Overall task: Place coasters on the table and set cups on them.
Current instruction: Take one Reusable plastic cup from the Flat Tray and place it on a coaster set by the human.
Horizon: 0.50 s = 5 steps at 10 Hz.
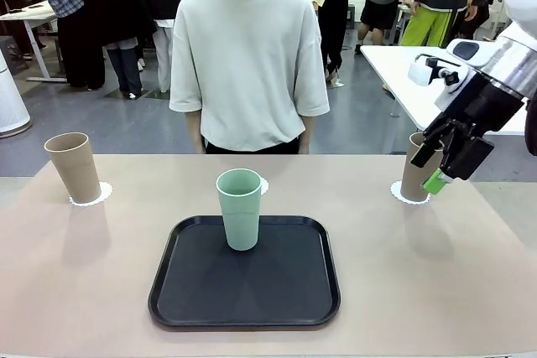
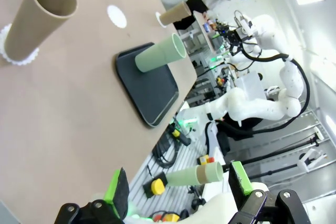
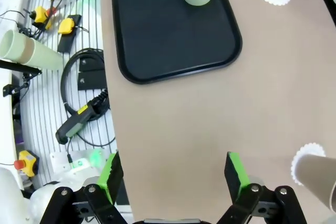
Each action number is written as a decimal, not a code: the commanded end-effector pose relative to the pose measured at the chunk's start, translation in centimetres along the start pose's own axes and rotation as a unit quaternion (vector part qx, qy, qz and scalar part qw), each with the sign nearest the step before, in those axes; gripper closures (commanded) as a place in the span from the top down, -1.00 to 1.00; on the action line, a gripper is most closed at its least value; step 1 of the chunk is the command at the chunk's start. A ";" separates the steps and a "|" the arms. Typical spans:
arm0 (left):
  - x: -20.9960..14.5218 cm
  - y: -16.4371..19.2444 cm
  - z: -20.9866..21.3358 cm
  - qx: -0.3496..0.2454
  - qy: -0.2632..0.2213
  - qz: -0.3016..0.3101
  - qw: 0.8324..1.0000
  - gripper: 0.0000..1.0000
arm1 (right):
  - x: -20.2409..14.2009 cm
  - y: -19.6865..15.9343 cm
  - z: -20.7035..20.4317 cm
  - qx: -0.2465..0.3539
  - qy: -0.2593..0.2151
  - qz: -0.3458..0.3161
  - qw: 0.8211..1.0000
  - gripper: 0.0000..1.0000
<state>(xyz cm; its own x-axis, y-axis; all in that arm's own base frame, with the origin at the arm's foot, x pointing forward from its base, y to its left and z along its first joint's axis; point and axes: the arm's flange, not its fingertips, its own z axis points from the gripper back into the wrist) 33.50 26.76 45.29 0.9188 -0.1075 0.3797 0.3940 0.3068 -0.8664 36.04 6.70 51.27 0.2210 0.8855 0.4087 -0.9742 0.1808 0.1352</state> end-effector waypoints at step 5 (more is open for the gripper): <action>0.1 -0.2 0.1 0.007 -0.003 0.008 1.000 1.00 | 1.5 -1.9 -4.8 -0.026 -0.063 0.116 0.991 1.00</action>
<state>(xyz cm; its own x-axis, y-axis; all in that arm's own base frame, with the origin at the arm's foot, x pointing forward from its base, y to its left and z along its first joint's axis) 33.49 26.77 45.29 0.9188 -0.1074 0.3798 0.3940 0.3069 -0.8664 36.82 7.96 50.22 0.1123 0.8799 0.4617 -0.9937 0.1000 0.0510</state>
